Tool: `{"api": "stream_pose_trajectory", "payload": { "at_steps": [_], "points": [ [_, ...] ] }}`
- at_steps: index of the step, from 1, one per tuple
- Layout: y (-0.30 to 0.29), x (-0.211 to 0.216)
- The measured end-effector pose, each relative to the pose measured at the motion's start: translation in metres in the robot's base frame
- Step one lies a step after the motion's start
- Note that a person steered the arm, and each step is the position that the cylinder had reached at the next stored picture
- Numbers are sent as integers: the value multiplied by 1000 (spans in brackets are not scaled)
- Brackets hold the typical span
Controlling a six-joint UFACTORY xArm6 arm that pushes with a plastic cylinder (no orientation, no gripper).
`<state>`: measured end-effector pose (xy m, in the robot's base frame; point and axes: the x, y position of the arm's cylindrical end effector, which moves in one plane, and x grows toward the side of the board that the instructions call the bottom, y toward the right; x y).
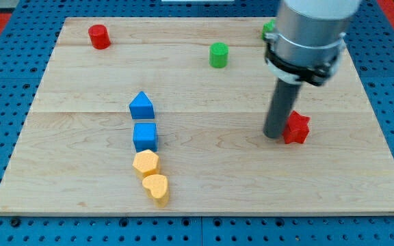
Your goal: Move the red star towards the bottom right
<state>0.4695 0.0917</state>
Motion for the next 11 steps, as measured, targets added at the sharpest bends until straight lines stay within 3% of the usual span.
{"api": "stream_pose_trajectory", "payload": {
  "at_steps": [1, 2, 3, 4, 5, 7, 8, 9, 11],
  "points": [
    [-4, -42],
    [32, -31],
    [52, 10],
    [-9, -21],
    [15, -47],
    [66, -5],
    [51, -16],
    [37, -57],
    [37, -67]
  ]
}}
